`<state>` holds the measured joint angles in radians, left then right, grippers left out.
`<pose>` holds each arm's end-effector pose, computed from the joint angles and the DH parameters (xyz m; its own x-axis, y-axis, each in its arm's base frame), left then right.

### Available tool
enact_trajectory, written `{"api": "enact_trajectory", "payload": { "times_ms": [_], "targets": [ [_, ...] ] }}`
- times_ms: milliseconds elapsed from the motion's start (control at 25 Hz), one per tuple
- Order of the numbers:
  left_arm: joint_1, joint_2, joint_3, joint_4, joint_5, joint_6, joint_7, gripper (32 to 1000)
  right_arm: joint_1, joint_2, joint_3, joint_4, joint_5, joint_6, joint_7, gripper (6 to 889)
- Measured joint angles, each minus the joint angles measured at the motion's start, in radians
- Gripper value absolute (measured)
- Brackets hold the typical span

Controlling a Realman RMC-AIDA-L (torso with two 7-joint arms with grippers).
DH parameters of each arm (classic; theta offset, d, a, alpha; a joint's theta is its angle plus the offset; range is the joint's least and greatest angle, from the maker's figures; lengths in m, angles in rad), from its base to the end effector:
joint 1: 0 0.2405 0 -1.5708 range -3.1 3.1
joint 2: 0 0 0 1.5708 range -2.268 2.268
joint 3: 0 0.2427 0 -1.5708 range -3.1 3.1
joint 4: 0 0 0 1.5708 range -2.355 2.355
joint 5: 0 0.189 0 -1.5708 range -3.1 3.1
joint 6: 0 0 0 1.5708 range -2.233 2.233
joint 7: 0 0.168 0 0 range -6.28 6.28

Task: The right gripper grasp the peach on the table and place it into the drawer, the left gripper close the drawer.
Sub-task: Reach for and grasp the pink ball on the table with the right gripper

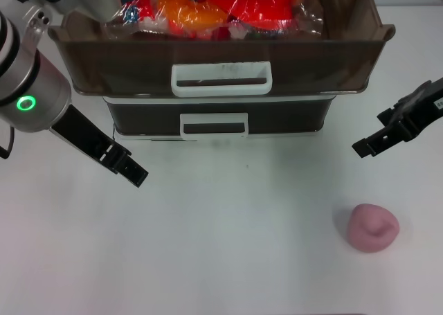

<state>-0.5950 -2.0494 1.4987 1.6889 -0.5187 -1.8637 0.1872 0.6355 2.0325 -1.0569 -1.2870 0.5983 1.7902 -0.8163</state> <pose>-0.1517 0.2975 0.0118 0.6024 0.7655 -0.2262 0.5945 -0.6193 -0.5128 0.2066 0.3261 0.0311 0.7242 -0.6664 0.1776 -0.6055 -0.7377 -0.2987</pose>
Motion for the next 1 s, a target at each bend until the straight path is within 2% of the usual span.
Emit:
{"api": "enact_trajectory", "payload": {
  "times_ms": [640,880,1000],
  "targets": [
    [0.002,-0.0015,0.000,0.000,-0.001,0.000,0.000,867,-0.007,0.000,-0.002,0.000,0.000,0.000,-0.013,876],
    [0.008,-0.0009,0.000,0.000,0.001,0.000,0.000,867,-0.042,0.010,-0.011,0.004,0.000,-0.001,-0.056,864],
    [0.018,-0.0007,-0.002,0.000,0.000,0.000,0.000,867,-0.073,0.021,-0.045,0.000,0.000,-0.008,-0.067,857]
  ]
}}
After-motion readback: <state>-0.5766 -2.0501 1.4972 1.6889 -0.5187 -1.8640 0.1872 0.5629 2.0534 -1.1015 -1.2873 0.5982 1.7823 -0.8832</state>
